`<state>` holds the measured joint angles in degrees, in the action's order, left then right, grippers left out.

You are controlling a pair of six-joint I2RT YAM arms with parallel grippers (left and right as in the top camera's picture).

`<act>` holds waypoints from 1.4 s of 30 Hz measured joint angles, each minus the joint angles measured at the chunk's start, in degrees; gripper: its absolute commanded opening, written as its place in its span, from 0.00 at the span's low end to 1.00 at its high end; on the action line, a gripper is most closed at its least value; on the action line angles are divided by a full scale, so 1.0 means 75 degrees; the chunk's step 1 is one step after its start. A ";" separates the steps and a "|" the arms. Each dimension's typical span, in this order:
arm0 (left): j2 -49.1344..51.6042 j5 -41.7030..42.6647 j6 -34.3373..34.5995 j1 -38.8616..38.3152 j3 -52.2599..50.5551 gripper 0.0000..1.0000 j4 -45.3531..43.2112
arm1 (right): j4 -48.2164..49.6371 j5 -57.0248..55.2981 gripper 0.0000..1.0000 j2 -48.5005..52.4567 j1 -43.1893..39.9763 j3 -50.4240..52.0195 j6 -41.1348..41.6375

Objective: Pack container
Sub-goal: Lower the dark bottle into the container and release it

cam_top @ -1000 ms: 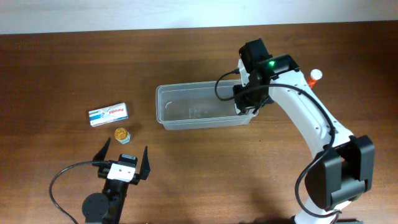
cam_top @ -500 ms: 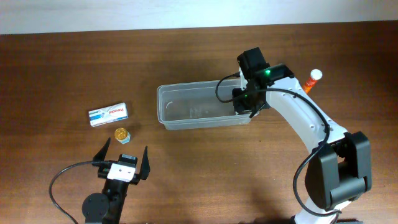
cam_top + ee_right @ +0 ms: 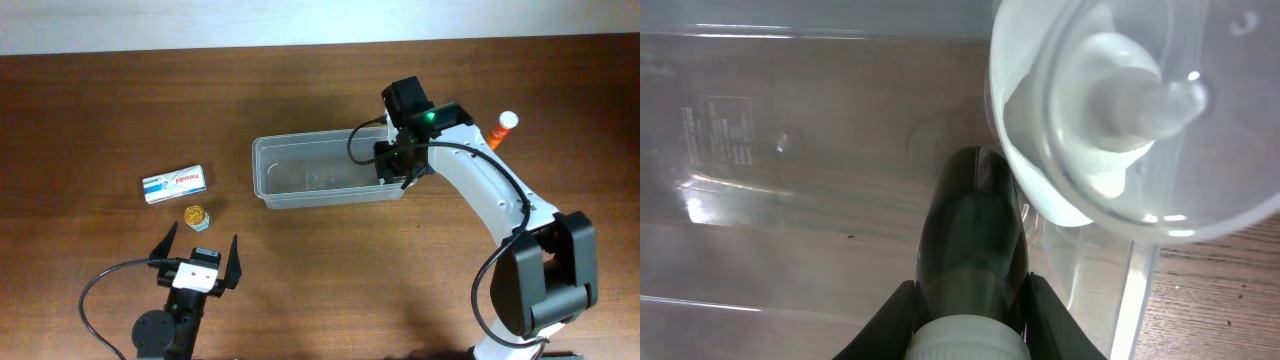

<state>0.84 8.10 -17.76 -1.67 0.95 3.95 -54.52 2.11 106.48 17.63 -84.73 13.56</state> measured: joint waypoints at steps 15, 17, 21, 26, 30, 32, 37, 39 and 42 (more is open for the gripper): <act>0.0000 0.0000 0.0003 0.0000 0.0000 0.99 0.0000 | 0.0026 -0.0026 0.36 0.0000 0.0000 0.0000 -0.0003; 0.0000 0.0000 0.0000 0.0000 0.0000 1.00 0.0000 | 0.0026 -0.0026 0.36 0.0000 0.0000 0.0000 -0.0006; 0.0000 0.0000 0.0000 0.0000 0.0000 0.99 0.0000 | 0.0026 -0.0026 0.36 0.0000 0.0000 0.0000 -0.0006; 0.0000 0.0000 0.0000 0.0000 0.0000 0.99 0.0000 | 0.0026 -0.0026 0.36 0.0000 0.0000 0.0000 0.0000; 0.0000 0.0000 0.0000 0.0000 0.0000 0.99 0.0000 | 0.0044 -0.0023 0.36 0.0000 0.0000 0.0000 0.0000; 0.0000 0.0000 0.0000 0.0000 0.0000 0.99 0.0000 | 0.0052 -0.0015 0.36 0.0000 0.0000 0.0000 -0.0006; 0.0000 0.0000 0.0000 0.0000 0.0000 0.99 0.0000 | 0.0041 0.0329 0.36 0.0000 0.0012 -0.0119 -0.0140; 0.0000 0.0000 0.0000 0.0000 0.0000 0.99 -0.0003 | 0.0044 0.0481 0.36 0.0000 0.0061 -0.0254 -0.0251; 0.0000 0.0000 0.0000 0.0000 0.0000 0.99 0.0000 | 0.0076 0.0624 0.36 0.0000 0.0289 -0.0420 -0.0367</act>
<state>0.84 8.10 -17.76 -1.67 0.95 3.95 -53.95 6.79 106.48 19.79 -87.88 10.81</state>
